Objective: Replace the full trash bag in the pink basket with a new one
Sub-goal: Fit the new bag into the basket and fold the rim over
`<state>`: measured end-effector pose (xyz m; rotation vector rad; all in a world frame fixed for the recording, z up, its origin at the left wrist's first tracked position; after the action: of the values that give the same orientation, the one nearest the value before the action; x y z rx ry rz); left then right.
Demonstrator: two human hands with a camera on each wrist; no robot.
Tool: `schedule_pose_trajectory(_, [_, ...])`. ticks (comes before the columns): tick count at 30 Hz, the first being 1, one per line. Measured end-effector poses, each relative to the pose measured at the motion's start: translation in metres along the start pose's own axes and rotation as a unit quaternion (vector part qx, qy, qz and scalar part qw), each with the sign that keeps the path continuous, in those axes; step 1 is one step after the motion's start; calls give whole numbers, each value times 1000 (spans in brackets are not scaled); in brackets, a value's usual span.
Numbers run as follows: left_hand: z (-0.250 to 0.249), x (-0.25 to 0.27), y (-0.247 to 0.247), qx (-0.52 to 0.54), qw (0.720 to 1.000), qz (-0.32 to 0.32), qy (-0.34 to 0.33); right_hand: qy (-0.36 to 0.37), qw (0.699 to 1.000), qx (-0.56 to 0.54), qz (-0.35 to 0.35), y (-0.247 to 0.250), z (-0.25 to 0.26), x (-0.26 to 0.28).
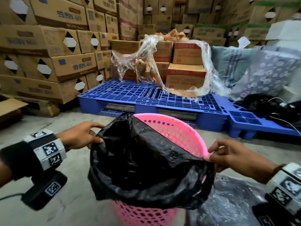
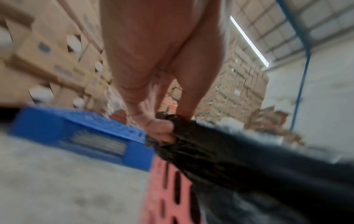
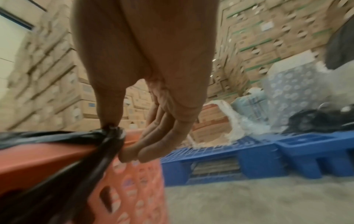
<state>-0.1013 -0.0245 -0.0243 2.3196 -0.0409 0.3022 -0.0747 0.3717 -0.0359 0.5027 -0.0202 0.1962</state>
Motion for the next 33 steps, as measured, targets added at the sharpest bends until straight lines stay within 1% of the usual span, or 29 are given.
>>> schedule_pose_trajectory(1, [-7,-14,6,-64,998,-8,-20,21,1000,-6,11,-12,5,11])
schedule_pose_trajectory(2, [-16,-25,13,-138,989,-23,-38,50,998,-2,26,-27,13,21])
schedule_pose_trajectory(3, [-27,-33,18,-220,973,-39,-59,82,996,11,41,-41,22,28])
schedule_pose_trajectory(4, [-39,-37,20,-296,950,-55,-81,110,992,30,59,-54,32,33])
schedule_pose_trajectory(5, [-52,-36,19,-341,932,-66,-103,127,988,53,77,-64,38,33])
schedule_pose_trajectory(6, [-66,-28,15,-353,923,-73,-132,135,983,78,93,-70,43,31])
schedule_pose_trajectory(8, [-97,-1,-1,-309,923,-77,-216,152,974,133,99,-69,50,19])
schedule_pose_trajectory(10, [-111,37,-25,-248,927,-38,-277,188,959,204,61,-58,57,5])
schedule_pose_trajectory(11, [-112,56,-38,-238,925,-10,-296,210,948,236,33,-50,61,0])
schedule_pose_trajectory(12, [-112,72,-50,-240,919,16,-312,228,937,265,20,-41,62,-5])
schedule_pose_trajectory(13, [-110,85,-62,-250,913,37,-321,235,924,299,32,-38,62,-9])
schedule_pose_trajectory(15, [-103,100,-81,-277,904,74,-316,238,888,384,90,-40,55,-11])
schedule_pose_trajectory(17, [-95,105,-95,-298,895,110,-313,266,856,431,106,-44,53,-9])
schedule_pose_trajectory(19, [-90,108,-97,-299,886,134,-327,297,838,447,96,-46,55,-2])
schedule_pose_trajectory(21, [-83,108,-89,-325,870,148,-341,316,831,448,92,-48,60,10])
schedule_pose_trajectory(23, [-74,109,-76,-351,856,165,-341,347,819,446,95,-56,66,26])
schedule_pose_trajectory(25, [-64,105,-59,-386,843,166,-335,356,815,444,107,-71,69,41])
schedule_pose_trajectory(27, [-53,95,-37,-430,834,151,-311,375,820,419,111,-89,76,51])
schedule_pose_trajectory(29, [-45,82,-13,-449,837,124,-286,385,830,381,137,-108,88,59])
schedule_pose_trajectory(31, [-41,71,-1,-479,836,88,-254,383,842,339,172,-120,98,60])
schedule_pose_trajectory(32, [-40,65,2,-474,845,61,-239,379,846,328,181,-119,101,57])
schedule_pose_trajectory(33, [-43,63,3,-436,870,34,-227,368,851,327,182,-112,102,50])
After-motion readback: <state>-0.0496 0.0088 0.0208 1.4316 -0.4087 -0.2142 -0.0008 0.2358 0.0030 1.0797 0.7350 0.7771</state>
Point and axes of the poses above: each hand's wrist, its own x-axis away from the middle knuckle, its own y-axis out of the back of the hand, z = x × y, the point moved 7 cm from there along -x, towards the middle knuckle, and after that the axes turned 3 degrees about y, right-handed, at the moved point
